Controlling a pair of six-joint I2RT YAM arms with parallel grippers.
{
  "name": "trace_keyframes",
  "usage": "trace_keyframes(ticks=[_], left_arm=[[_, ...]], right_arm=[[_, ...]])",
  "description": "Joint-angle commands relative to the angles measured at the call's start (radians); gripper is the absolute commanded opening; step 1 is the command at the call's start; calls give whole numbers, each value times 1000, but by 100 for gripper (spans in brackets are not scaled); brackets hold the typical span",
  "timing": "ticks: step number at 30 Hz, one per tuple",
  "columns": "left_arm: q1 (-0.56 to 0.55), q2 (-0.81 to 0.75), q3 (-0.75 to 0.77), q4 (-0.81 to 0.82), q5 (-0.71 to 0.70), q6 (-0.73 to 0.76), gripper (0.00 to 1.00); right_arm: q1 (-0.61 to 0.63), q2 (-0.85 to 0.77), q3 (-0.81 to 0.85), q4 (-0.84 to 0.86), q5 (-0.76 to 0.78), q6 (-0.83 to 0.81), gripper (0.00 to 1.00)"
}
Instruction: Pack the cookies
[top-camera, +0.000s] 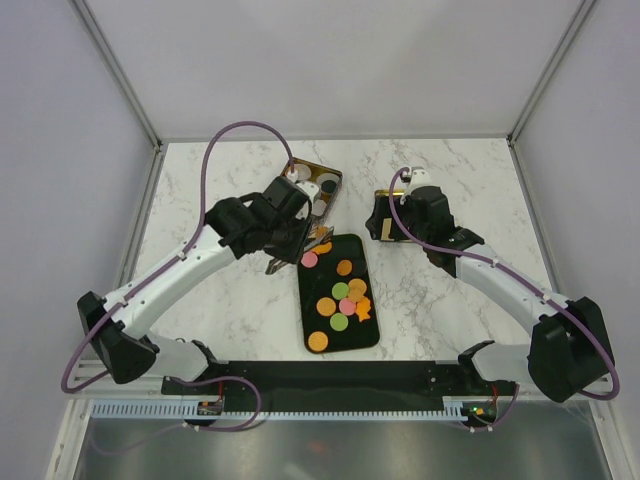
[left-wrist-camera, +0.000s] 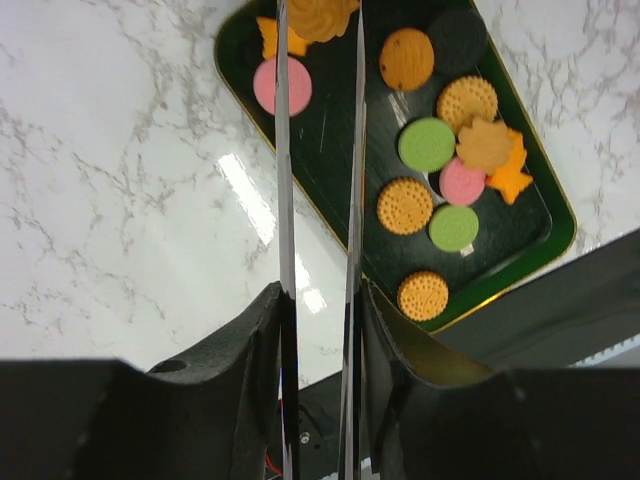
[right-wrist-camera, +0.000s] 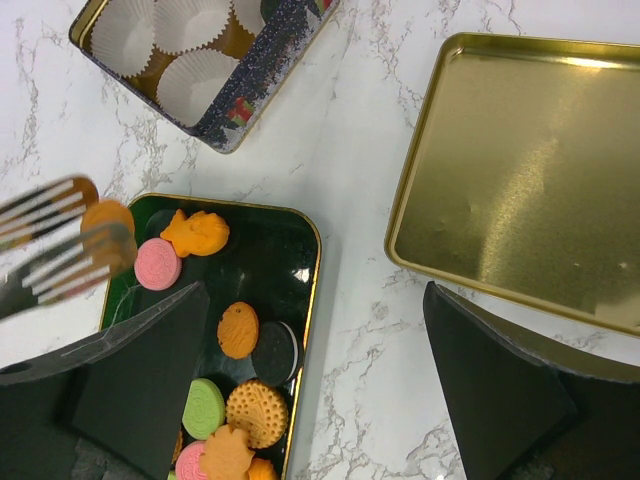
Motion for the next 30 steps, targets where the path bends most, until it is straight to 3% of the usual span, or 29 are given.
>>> trace_keyframes(ticks=[1,13,30], left_arm=[[48,59,113,42,-56,40,38],[258,380,355,148,-39,69,38],[332,550,416,213,-42,60,39]], right_arm=[[4,-33,42,2,13,-11,98],[4,-51,36,7,1,-5,98],[5,-51,34,9,-27,-3,98]])
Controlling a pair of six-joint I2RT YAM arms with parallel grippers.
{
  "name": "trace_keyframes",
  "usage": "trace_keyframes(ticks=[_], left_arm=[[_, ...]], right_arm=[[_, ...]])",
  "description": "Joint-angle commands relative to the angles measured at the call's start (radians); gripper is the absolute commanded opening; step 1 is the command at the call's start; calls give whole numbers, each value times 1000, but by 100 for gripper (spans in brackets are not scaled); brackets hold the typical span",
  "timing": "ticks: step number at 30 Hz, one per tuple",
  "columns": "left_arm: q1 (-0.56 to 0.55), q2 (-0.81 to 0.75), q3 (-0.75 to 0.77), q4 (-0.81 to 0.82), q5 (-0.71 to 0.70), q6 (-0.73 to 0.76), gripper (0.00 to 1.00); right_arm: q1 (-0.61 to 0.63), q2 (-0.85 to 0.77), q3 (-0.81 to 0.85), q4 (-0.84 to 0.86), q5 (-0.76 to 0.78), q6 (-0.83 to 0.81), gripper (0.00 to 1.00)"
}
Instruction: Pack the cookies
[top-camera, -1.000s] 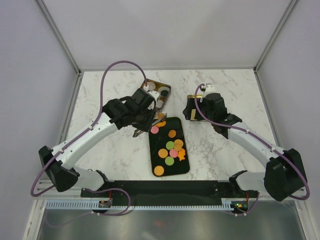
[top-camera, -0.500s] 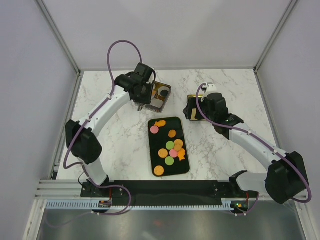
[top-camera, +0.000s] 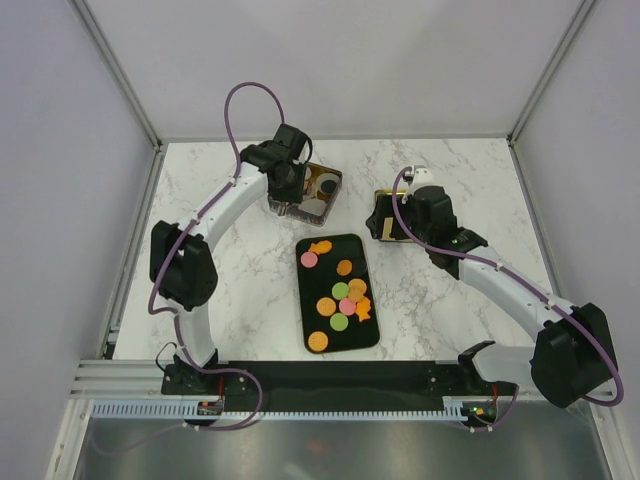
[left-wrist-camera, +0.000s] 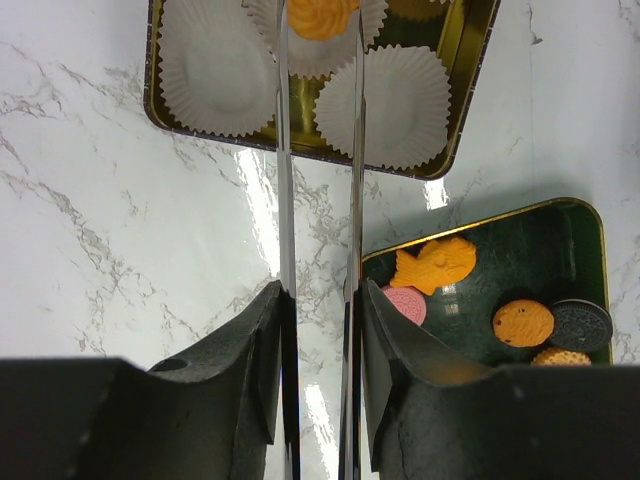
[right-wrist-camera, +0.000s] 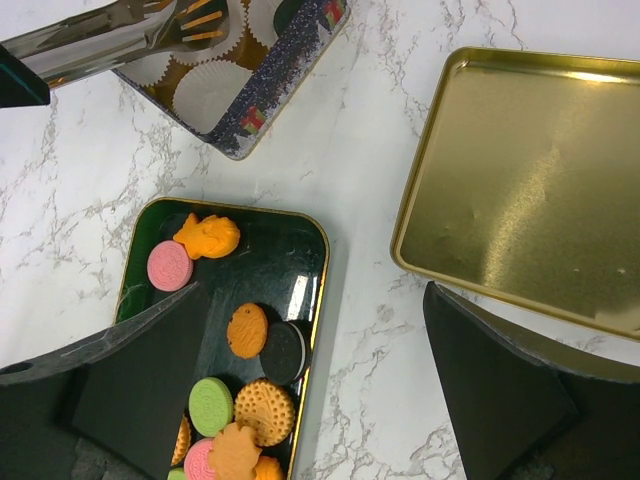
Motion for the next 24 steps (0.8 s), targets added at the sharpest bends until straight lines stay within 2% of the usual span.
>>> trace_keyframes(ticks=[1,15,24], left_arm=[[9,9,49,52,-16,20,39],[12,3,38,57,-24,28,54],[8,-80,23,52,30,40,51]], right_arm=[[5,-20,36,11,-19,-4,98],[5,-19,36,11,-14,-4,98],[5,-16,37,8,-9,-7,98]])
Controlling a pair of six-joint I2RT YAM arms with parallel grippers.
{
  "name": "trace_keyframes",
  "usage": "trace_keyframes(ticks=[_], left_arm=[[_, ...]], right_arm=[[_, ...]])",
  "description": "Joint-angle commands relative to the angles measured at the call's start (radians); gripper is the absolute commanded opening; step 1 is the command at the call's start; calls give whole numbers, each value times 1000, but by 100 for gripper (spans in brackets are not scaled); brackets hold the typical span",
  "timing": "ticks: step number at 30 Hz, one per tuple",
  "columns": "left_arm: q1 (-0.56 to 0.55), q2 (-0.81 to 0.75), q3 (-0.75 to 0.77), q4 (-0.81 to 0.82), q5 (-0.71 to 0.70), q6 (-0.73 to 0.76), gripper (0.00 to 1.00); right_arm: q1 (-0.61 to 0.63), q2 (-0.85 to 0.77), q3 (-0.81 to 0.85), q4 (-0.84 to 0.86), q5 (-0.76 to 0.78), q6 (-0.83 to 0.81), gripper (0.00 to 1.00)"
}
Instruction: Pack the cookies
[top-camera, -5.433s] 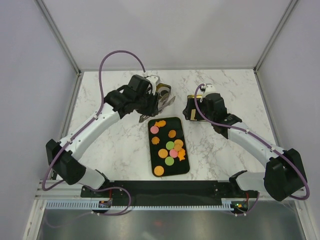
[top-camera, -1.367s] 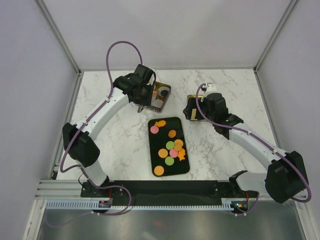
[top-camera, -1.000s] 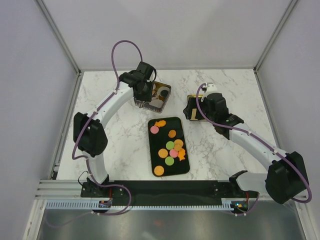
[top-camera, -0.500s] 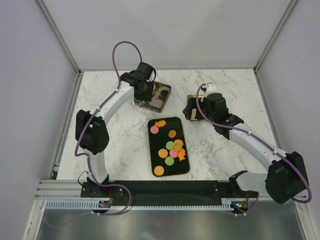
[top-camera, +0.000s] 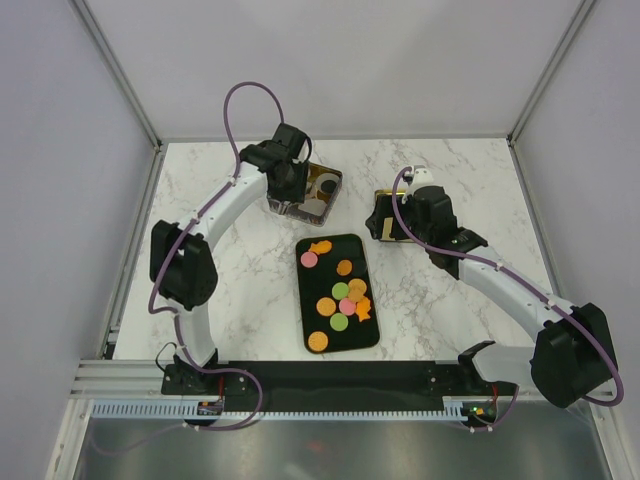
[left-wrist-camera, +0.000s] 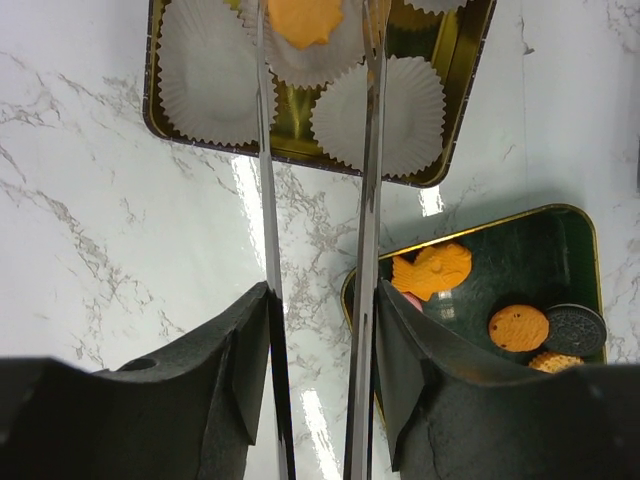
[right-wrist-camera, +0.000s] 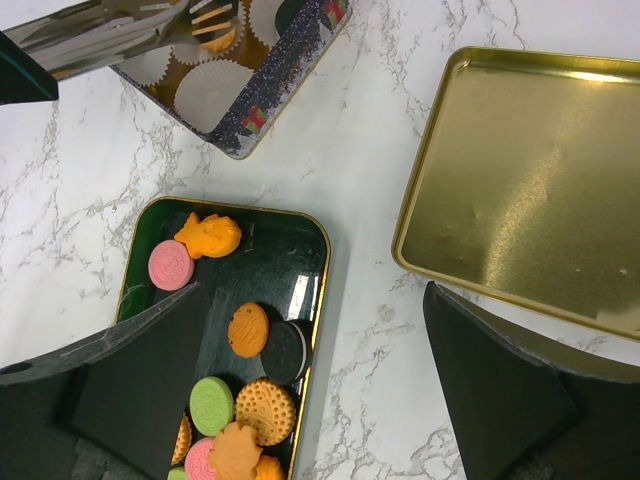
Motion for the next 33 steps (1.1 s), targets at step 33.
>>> trace_keyframes(ticks=[33], left_arm=[[-362,-497,-492,-56,131,-16,52]], right_arm=[[4,-22,40,-15,124,-17,98]])
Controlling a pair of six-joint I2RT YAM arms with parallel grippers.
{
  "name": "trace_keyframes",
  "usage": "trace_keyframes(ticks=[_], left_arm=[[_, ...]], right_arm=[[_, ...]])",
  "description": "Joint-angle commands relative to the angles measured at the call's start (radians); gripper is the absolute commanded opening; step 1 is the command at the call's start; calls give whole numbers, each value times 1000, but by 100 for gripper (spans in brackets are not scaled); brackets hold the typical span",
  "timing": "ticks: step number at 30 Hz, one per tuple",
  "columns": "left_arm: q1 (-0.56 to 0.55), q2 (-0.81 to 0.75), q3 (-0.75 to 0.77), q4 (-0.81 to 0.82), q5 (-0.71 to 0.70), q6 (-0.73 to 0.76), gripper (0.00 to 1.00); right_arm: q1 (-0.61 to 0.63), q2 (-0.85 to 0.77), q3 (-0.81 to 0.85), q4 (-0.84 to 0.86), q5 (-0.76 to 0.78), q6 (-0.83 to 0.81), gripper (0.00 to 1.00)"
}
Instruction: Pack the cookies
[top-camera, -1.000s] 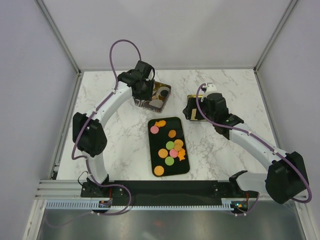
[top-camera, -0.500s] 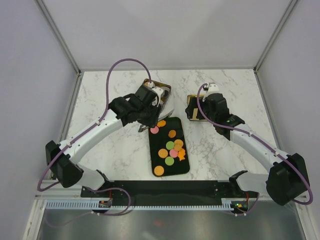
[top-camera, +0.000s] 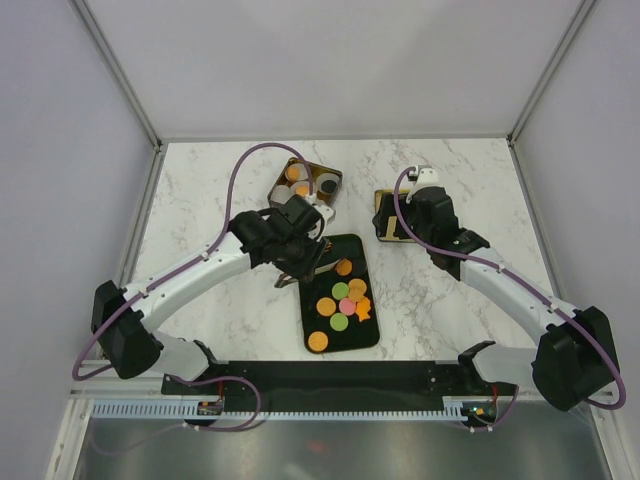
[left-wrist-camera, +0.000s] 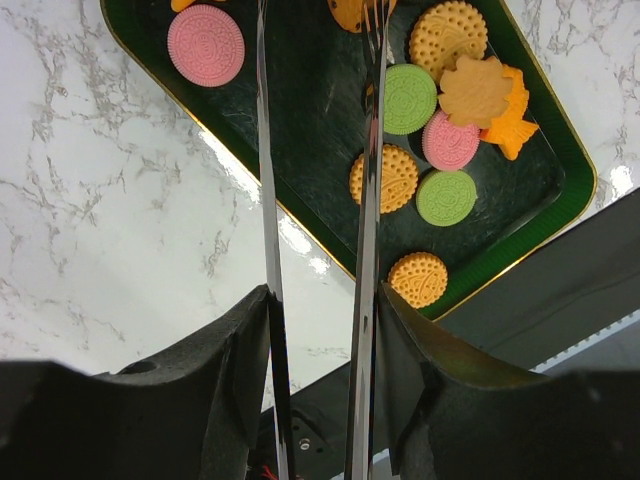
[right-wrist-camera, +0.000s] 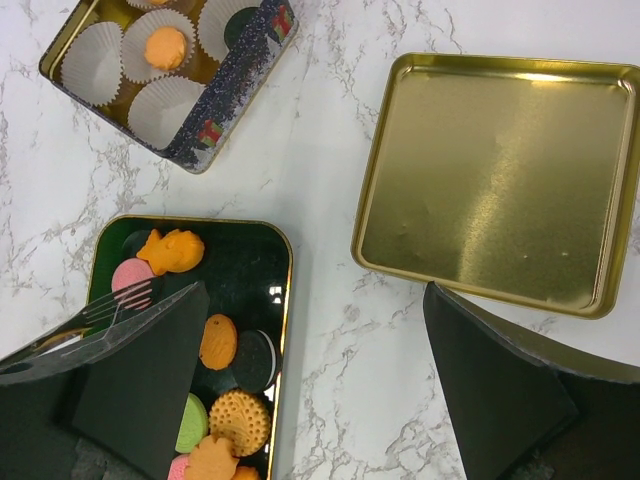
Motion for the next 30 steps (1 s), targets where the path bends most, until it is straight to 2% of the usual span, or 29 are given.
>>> trace_keyframes(ticks=[1,12,13,14,30], left_arm=[[-9,5,4,9,23,-22,52],[-15,42,-11,9,23,-22,52],[-15,43,-11,9,36,-23,57],[-14,45,-11,87,203,-7,56],[-15,30,-3,103,222,-17,58]], right_arm=[[4,-5,42,10,17,-18,98],[4,-4,42,11,11,-18,98],[4,-2,42,11,13,-19,98],[2,-2,42,11,11,-18,98],[4,-5,42,10,11,-19,98]])
